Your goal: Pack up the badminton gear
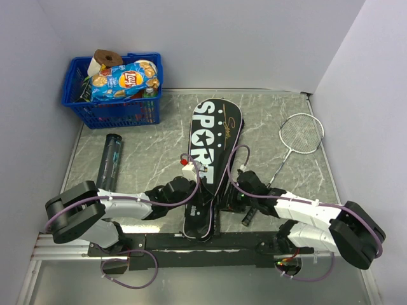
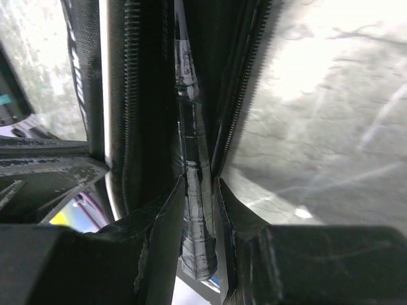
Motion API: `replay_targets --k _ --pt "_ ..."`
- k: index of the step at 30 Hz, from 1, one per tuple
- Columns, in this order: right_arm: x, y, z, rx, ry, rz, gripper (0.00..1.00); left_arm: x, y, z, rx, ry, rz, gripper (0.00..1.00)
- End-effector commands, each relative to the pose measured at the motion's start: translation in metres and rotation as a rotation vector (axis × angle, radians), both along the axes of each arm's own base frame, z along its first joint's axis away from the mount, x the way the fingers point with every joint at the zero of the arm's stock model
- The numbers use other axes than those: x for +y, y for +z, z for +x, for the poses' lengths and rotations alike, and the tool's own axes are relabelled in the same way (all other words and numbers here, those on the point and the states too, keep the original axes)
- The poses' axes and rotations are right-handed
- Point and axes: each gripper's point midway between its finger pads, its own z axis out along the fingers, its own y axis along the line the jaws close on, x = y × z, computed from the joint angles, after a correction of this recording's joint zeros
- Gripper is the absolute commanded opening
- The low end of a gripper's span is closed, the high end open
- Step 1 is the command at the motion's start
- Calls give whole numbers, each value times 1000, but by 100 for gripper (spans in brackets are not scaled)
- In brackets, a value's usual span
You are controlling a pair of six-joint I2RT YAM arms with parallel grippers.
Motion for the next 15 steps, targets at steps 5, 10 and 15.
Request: replay_targets --k 5,10,15 --pt "34 7 7 6 -22 134 33 -13 22 -3 -3 -21 -98 1" --pt "48 5 16 9 -53 163 33 -10 19 -5 9 -17 -97 1" --pt "60 6 29 -11 -84 207 33 -5 14 -7 25 -8 -95 1"
